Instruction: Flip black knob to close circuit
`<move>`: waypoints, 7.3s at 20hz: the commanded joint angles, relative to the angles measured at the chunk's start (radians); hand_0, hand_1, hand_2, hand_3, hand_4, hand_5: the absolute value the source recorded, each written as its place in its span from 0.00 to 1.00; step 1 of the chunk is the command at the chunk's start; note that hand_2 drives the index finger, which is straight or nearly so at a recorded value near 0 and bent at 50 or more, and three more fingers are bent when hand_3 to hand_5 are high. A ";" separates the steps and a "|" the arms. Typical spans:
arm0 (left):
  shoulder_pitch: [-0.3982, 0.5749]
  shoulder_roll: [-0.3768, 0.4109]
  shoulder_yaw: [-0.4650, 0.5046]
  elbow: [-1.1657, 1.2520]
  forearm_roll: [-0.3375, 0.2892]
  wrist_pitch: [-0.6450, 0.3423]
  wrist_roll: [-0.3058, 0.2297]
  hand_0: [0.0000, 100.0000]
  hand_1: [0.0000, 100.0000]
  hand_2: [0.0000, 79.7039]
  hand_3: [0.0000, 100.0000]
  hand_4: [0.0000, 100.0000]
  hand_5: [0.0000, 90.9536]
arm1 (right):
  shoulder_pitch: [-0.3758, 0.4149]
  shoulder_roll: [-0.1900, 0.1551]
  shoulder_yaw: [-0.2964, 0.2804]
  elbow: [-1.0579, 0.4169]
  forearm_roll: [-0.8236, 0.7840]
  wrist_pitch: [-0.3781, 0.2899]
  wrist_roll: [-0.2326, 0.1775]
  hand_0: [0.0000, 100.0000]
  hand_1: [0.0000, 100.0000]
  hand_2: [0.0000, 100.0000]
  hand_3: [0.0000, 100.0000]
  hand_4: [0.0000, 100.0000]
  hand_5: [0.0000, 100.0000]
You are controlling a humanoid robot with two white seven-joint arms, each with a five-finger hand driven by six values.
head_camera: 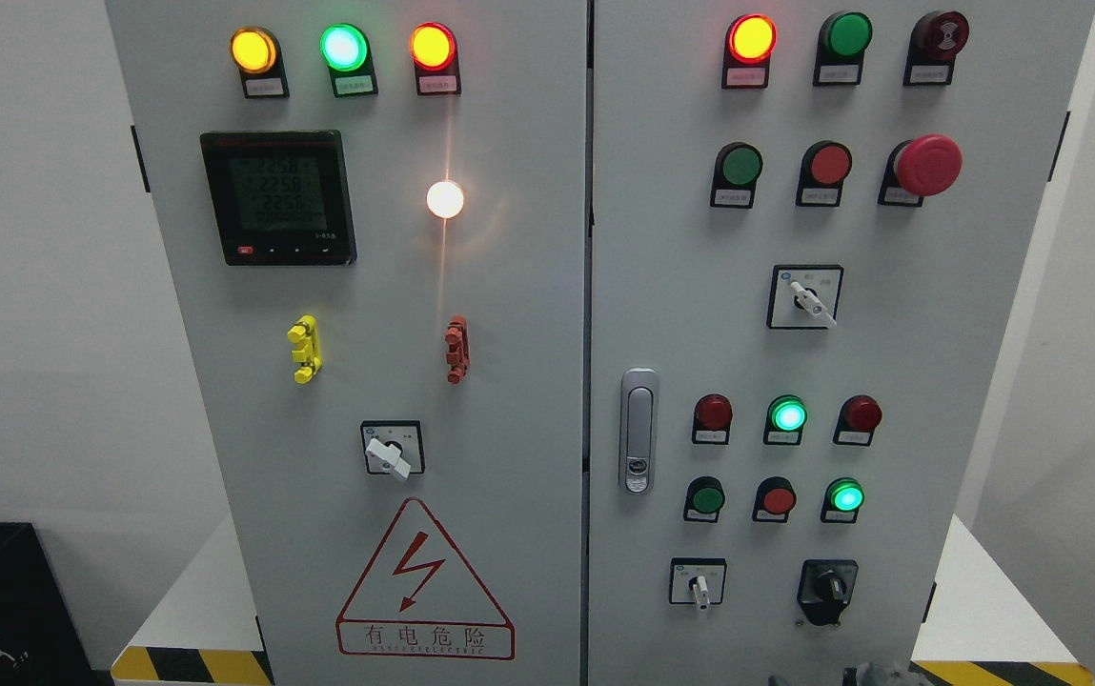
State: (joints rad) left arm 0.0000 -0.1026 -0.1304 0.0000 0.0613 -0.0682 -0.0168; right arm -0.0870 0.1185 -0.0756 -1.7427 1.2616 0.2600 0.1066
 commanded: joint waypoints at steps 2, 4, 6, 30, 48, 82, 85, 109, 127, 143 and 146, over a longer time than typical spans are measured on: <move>0.021 0.001 0.000 -0.023 0.000 -0.001 0.000 0.12 0.56 0.00 0.00 0.00 0.00 | -0.049 -0.002 -0.024 0.043 0.007 0.004 0.008 0.00 0.01 0.84 0.99 0.87 0.94; 0.021 0.000 0.000 -0.023 0.000 -0.001 0.000 0.12 0.56 0.00 0.00 0.00 0.00 | -0.065 -0.002 -0.027 0.054 0.007 0.004 0.008 0.00 0.01 0.84 0.99 0.87 0.94; 0.021 0.000 0.000 -0.023 0.000 -0.001 0.000 0.12 0.56 0.00 0.00 0.00 0.00 | -0.077 -0.003 -0.029 0.069 0.007 0.005 0.008 0.00 0.01 0.84 0.99 0.88 0.94; 0.021 0.000 0.000 -0.023 0.000 -0.001 0.000 0.12 0.56 0.00 0.00 0.00 0.00 | -0.135 -0.010 -0.067 0.072 0.006 0.018 0.042 0.00 0.01 0.84 0.99 0.88 0.94; 0.021 0.000 0.000 -0.023 0.000 -0.001 0.000 0.12 0.56 0.00 0.00 0.00 0.00 | -0.140 -0.023 -0.104 0.075 0.009 0.019 0.039 0.00 0.01 0.84 0.99 0.88 0.94; 0.021 0.000 0.000 -0.023 0.000 -0.001 0.000 0.12 0.56 0.00 0.00 0.00 0.00 | -0.157 -0.028 -0.150 0.083 0.001 0.016 0.044 0.00 0.02 0.84 0.99 0.88 0.93; 0.021 0.000 0.000 -0.023 0.000 -0.001 0.000 0.12 0.56 0.00 0.00 0.00 0.00 | -0.163 -0.028 -0.150 0.083 -0.001 0.016 0.044 0.00 0.02 0.84 0.99 0.88 0.93; 0.021 0.000 0.000 -0.023 0.000 -0.001 0.000 0.12 0.56 0.00 0.00 0.00 0.00 | -0.157 -0.036 -0.138 0.072 -0.011 0.010 0.039 0.00 0.02 0.83 0.99 0.87 0.93; 0.021 0.001 0.000 -0.023 0.000 -0.001 0.000 0.12 0.56 0.00 0.00 0.00 0.00 | -0.125 -0.037 -0.053 0.083 -0.007 0.005 0.030 0.00 0.03 0.83 0.99 0.87 0.93; 0.021 0.000 0.000 -0.023 0.000 -0.001 0.000 0.12 0.56 0.00 0.00 0.00 0.00 | 0.056 -0.022 -0.010 -0.136 -0.146 -0.015 -0.033 0.00 0.04 0.80 0.97 0.86 0.91; 0.021 0.000 0.000 -0.023 0.000 -0.001 0.000 0.12 0.56 0.00 0.00 0.00 0.00 | 0.096 -0.002 -0.012 -0.172 -0.253 -0.036 -0.056 0.00 0.05 0.75 0.95 0.83 0.87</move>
State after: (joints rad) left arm 0.0000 -0.1020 -0.1304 0.0000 0.0613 -0.0682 -0.0168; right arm -0.0592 0.0917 -0.1134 -1.7880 1.1397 0.2418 0.0707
